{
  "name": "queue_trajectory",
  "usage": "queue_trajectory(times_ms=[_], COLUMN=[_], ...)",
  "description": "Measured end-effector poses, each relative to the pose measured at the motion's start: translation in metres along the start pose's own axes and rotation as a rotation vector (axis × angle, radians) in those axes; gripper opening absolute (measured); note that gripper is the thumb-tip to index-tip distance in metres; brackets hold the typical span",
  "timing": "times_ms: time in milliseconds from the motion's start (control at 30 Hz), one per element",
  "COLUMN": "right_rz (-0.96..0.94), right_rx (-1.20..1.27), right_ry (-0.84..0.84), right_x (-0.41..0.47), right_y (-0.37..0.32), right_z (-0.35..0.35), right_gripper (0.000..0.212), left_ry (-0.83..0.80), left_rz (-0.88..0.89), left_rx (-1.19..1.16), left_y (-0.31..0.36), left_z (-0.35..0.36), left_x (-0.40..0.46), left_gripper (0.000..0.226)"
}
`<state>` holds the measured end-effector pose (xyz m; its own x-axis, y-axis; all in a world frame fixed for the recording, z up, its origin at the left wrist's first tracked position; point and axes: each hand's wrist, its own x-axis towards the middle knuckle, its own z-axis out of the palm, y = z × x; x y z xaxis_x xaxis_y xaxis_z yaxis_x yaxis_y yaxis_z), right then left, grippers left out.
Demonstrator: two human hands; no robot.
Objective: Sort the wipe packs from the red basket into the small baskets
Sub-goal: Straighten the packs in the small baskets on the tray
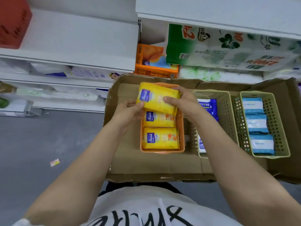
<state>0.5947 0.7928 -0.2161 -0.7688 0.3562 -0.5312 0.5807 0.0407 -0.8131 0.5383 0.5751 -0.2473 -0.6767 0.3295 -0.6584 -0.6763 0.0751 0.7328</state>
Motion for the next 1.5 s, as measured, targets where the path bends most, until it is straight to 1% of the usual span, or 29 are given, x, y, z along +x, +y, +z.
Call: queue_trajectory(times_ms=[67,133,200,267,400,467,533,567,633,700,833,1000,1167,1233,1300,1400,1500], right_rz=[0.019,0.033,0.042,0.053,0.07,-0.02,-0.194,-0.272,-0.339,-0.334,-0.355,-0.366,-0.334,-0.308,-0.282,-0.309,-0.426], right_rx=[0.036,-0.059,-0.141,-0.201,-0.32,-0.517,-0.761,-0.829,-0.838,-0.82,-0.834,-0.852,-0.924,-0.97,-1.012,-1.077,-1.114], right_ry=[0.066,0.069,0.045,0.016,-0.019,0.04,0.185,0.236,0.223,0.173,0.182,0.179,0.13,0.108,0.085,0.056,0.102], right_x=[0.015,0.031,0.047,0.059,0.076,0.08,0.081,0.08,0.078,0.078,0.082,0.081,0.073,0.071,0.068,0.055,0.03], right_y=[-0.001,-0.001,-0.002,-0.001,0.009,0.016,0.021,0.021,0.022,0.026,0.028,0.03,0.022,0.011,-0.005,-0.043,-0.089], right_z=[-0.012,-0.019,-0.019,-0.016,-0.008,-0.004,0.001,0.003,0.009,0.015,0.019,0.019,0.02,0.017,0.012,0.007,0.01], right_gripper=[0.052,0.05,0.048,0.046,0.053,0.058,0.059,0.057,0.056,0.056,0.056,0.057,0.057,0.055,0.055,0.052,0.051], left_ry=[0.126,0.186,0.182,0.167,0.161,0.157,0.157,0.159,0.159,0.16,0.162,0.197,0.212,0.243,0.295,0.318,0.343], left_rz=[0.01,-0.017,-0.047,-0.066,-0.038,-0.032,-0.028,-0.027,-0.022,-0.018,-0.014,-0.01,0.007,0.042,0.123,0.345,0.547], left_rx=[0.094,0.195,0.25,0.236,0.217,0.221,0.232,0.233,0.235,0.239,0.268,0.267,0.332,0.412,0.531,0.756,0.902], left_y=[-0.007,-0.019,-0.029,-0.036,-0.04,-0.039,-0.039,-0.039,-0.039,-0.039,-0.04,-0.04,-0.035,-0.024,-0.005,0.034,0.073], left_z=[0.0,-0.001,-0.001,0.001,0.006,0.007,0.008,0.008,0.009,0.01,0.01,0.013,0.015,0.012,0.005,-0.012,-0.037], left_x=[0.011,0.019,0.025,0.028,0.033,0.035,0.037,0.038,0.039,0.039,0.04,0.037,0.032,0.027,0.019,-0.003,-0.031], left_gripper=[0.042,0.04,0.043,0.043,0.035,0.033,0.033,0.034,0.035,0.036,0.037,0.031,0.033,0.035,0.036,0.037,0.039])
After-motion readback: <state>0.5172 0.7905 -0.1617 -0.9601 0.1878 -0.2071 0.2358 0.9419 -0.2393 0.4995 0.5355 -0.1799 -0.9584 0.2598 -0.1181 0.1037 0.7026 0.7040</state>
